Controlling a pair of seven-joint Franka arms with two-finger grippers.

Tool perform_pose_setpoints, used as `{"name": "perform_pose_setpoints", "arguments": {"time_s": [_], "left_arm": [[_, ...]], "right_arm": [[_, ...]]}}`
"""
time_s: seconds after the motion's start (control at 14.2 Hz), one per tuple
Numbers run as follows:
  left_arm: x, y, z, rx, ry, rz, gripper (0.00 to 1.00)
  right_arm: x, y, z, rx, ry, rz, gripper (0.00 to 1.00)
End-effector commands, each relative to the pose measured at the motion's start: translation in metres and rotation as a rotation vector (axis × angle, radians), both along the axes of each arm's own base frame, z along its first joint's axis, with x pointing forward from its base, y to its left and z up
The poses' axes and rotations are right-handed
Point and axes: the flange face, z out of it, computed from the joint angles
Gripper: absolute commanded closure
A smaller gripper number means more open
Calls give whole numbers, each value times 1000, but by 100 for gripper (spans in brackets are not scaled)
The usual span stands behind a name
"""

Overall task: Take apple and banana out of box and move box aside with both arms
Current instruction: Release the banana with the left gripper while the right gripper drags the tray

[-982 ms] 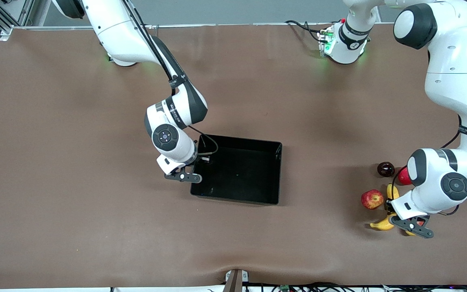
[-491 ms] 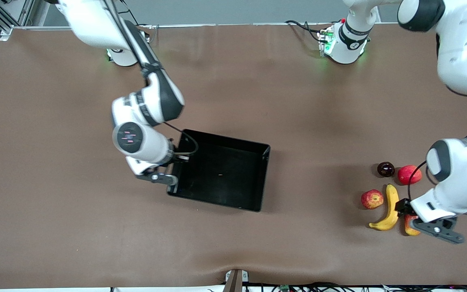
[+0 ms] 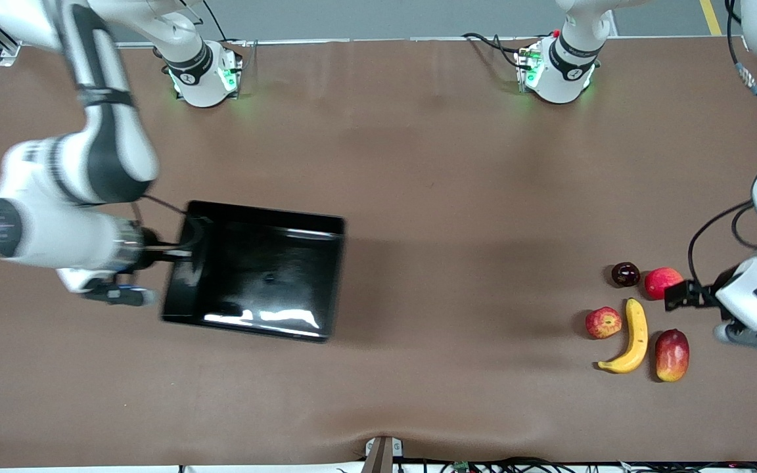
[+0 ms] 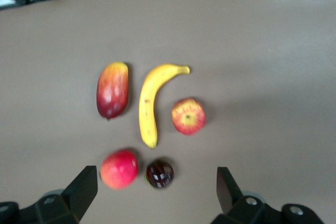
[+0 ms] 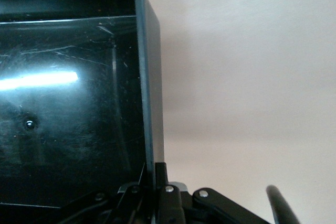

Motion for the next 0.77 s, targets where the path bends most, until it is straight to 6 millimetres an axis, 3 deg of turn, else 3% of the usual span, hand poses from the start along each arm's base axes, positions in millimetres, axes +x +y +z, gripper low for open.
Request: {"name": "perform_pose_setpoints", "arguments": {"time_s": [0.0, 0.21, 0.49, 0.7], "left_arm": [[-29, -14, 40, -5, 27, 80, 0], [-50, -27, 75, 2, 28, 125, 0], [-75, -36, 126, 6, -29, 177, 0], [-85, -32, 134, 17, 2, 174, 0]], "right_arm": [[-8, -62, -8, 8, 3, 23, 100], [-14, -122, -15, -45, 20, 41, 100], [-22, -203, -50, -17, -12, 140, 100], [-29, -247, -89, -27, -34, 192, 100]]}}
